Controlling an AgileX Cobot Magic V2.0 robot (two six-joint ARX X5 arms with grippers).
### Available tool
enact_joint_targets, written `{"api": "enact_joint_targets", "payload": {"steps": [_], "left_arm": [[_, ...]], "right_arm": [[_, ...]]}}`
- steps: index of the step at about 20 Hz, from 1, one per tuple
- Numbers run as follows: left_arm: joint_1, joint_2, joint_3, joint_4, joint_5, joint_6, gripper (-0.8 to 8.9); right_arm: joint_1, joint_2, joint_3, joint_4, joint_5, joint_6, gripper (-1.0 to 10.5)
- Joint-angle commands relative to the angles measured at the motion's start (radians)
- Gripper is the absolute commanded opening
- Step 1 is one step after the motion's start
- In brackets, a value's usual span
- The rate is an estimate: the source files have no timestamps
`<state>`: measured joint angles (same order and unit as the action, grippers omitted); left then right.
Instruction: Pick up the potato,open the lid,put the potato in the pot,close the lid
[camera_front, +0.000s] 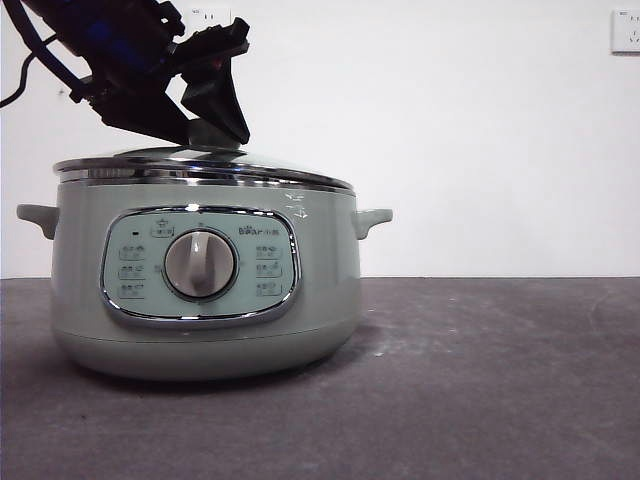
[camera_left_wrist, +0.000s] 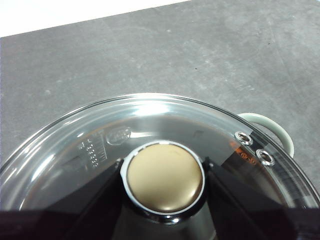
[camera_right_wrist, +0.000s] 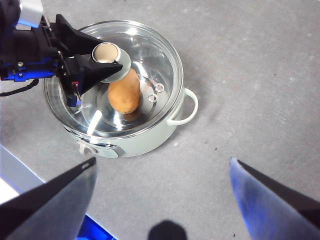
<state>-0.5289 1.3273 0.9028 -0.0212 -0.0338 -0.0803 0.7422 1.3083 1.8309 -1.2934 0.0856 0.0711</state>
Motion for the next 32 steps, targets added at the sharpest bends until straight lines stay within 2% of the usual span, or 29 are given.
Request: {"api": "enact_joint_targets", "payload": {"steps": [1,6,10,17,18,21,22,26,32], "left_arm": [[-0.002,-0.003,-0.008,0.016,0.004,-0.006,-0.09],[-0.002,0.017,-0.008,0.008,-0.042,-0.013,-0.09],[-0.003,0.079,-0.008,-0.009,-0.038,-0.079,-0.09],[0.0,0.097,-0.008,-0.15,-0.042,-0.077,0.1],[0.0,0.097,-0.008,-0.162,-0.037,-0.077,0.57],[0.0,0.097,-0.006,-0.178,-0.037,-0.077,3.29],[0.0,0.097,-0.006,-0.173,-0.039,-0.077,3.89],[0.005,0.055,0.021,-0.173,-0.047,-0.077,4.14],[-0.021,-0.18,0.081,-0.22,-0.034,-0.077,4.13]], "right_arm": [[0.003,0.0,0.001,0.001,0.0,0.01,4.4],[0.003,0.0,0.001,-0.011,-0.001,0.018,4.4],[0.003,-0.001,0.001,-0.027,-0.001,0.026,4.4],[0.003,-0.002,0.001,-0.044,-0.001,0.033,4.4],[0.003,-0.002,0.001,-0.044,-0.001,0.033,4.4],[0.003,-0.002,0.001,-0.043,-0.001,0.033,4.4],[0.003,-0.002,0.001,-0.043,-0.001,0.033,4.4],[0.003,-0.002,0.001,-0.031,0.002,0.032,4.4],[0.003,-0.011,-0.014,0.004,0.009,0.014,4.4]]}}
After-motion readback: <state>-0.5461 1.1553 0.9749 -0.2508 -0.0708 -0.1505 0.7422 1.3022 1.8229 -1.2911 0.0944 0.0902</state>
